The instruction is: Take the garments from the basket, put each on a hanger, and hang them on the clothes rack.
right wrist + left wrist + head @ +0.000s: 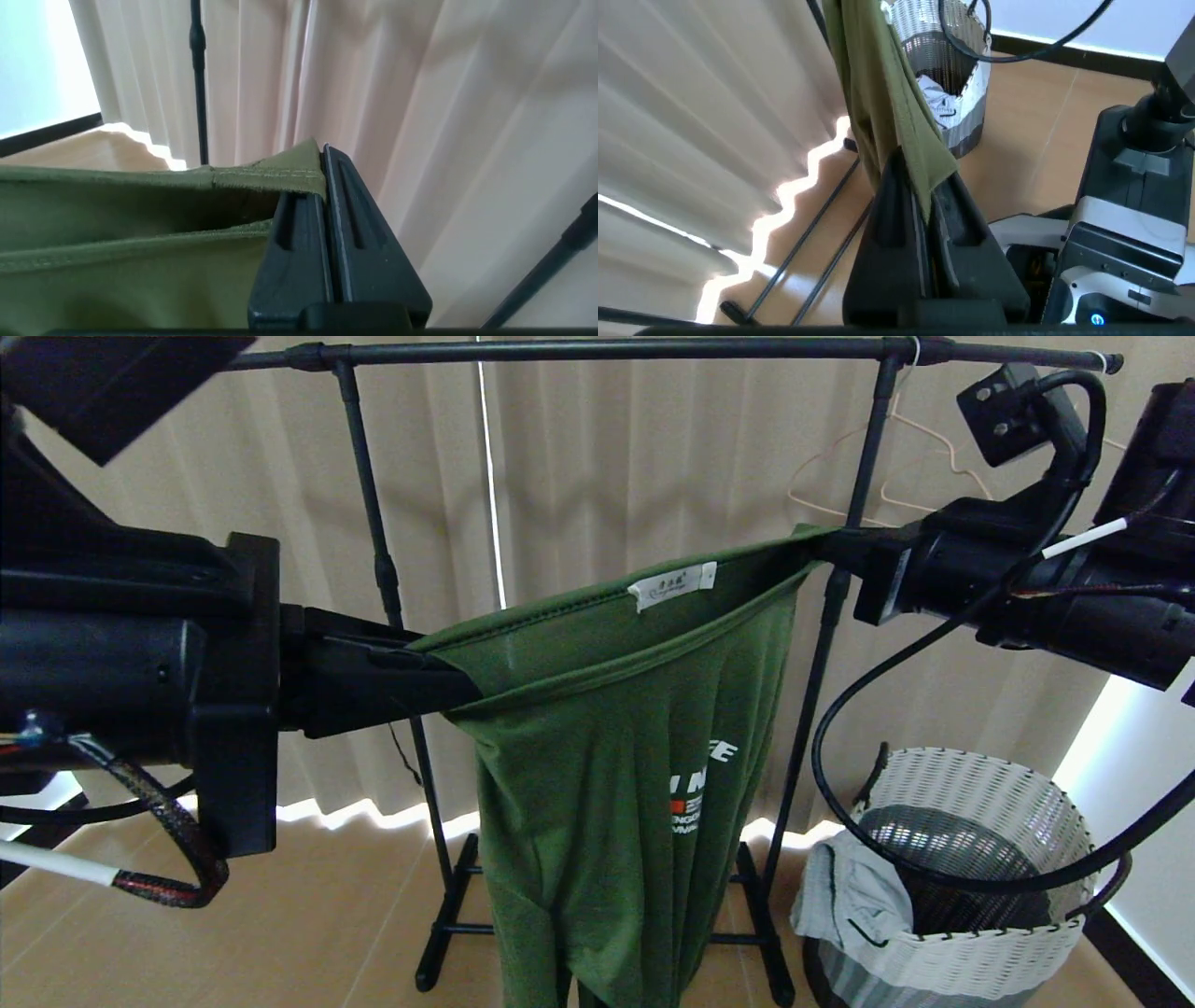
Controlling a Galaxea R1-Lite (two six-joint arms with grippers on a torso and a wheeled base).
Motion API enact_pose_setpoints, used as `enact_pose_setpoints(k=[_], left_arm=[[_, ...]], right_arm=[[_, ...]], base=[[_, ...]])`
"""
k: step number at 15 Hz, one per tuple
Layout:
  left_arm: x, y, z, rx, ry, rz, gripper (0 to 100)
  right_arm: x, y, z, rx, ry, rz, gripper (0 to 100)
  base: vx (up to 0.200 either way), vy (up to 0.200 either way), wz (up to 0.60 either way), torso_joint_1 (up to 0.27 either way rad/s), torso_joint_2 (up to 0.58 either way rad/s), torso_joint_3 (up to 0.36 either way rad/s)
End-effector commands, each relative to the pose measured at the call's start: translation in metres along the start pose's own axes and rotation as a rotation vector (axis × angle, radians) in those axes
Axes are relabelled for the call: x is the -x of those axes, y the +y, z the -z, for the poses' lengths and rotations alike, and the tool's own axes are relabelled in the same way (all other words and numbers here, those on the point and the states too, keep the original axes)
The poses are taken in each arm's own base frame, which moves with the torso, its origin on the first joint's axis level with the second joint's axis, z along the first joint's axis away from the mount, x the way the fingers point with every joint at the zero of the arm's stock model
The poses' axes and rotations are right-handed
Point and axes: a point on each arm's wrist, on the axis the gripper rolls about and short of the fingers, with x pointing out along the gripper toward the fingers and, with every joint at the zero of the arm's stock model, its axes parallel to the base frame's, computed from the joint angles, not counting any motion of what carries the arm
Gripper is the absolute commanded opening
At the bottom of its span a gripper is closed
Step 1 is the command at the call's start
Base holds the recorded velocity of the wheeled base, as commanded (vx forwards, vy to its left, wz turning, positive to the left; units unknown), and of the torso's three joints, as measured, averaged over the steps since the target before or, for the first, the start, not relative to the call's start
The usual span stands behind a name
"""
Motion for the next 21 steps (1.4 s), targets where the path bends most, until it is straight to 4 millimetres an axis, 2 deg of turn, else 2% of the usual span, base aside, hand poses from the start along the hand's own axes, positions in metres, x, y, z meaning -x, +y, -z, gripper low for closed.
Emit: enact_pose_setpoints(k=[1, 5, 8, 11, 13, 16, 18, 19, 20, 21], left_arm=[[0.000, -0.001, 0.001, -0.003, 0.001, -0.002, 0], [-0.011, 0.010, -0.005, -0.012, -0.020, -0.107, 0], [-0.041, 0.029, -0.016, -0.022, -0.042, -0.286, 0], [-0.057, 0.043, -0.037, -0.030, -0.119, -0.378, 0], [-0.059, 0.044, -0.040, -0.030, -0.124, -0.378, 0], [-0.062, 0.040, -0.027, -0.023, -0.078, -0.362, 0], [-0.054, 0.036, -0.025, -0.024, -0.077, -0.362, 0], [-0.046, 0.032, -0.023, -0.019, -0.046, -0.353, 0], [-0.035, 0.029, -0.022, -0.014, -0.021, -0.344, 0], [-0.033, 0.028, -0.022, -0.014, -0.016, -0.339, 0]], right_arm=[[0.001, 0.000, -0.001, 0.000, 0.004, 0.004, 0], [0.030, 0.003, -0.018, 0.002, 0.000, 0.010, 0], [0.070, 0.010, -0.035, 0.004, -0.012, 0.011, 0], [0.096, 0.015, -0.029, -0.002, 0.033, 0.010, 0], [0.100, 0.017, -0.017, -0.005, 0.074, 0.003, 0], [0.097, 0.017, -0.015, -0.006, 0.078, 0.002, 0], [0.097, 0.017, -0.017, -0.003, 0.069, 0.002, 0], [0.096, 0.017, -0.033, 0.025, -0.019, -0.001, 0], [0.095, 0.017, -0.040, 0.033, -0.043, -0.004, 0], [0.094, 0.017, -0.031, 0.032, -0.011, -0.006, 0]], base=[[0.000, 0.000, 0.00, 0.000, 0.00, 0.000], [0.000, 0.000, 0.00, 0.000, 0.00, 0.000], [0.000, 0.000, 0.00, 0.000, 0.00, 0.000], [0.000, 0.000, 0.00, 0.000, 0.00, 0.000], [0.000, 0.000, 0.00, 0.000, 0.00, 0.000], [0.000, 0.000, 0.00, 0.000, 0.00, 0.000], [0.000, 0.000, 0.00, 0.000, 0.00, 0.000], [0.000, 0.000, 0.00, 0.000, 0.00, 0.000], [0.000, 0.000, 0.00, 0.000, 0.00, 0.000], [0.000, 0.000, 0.00, 0.000, 0.00, 0.000]])
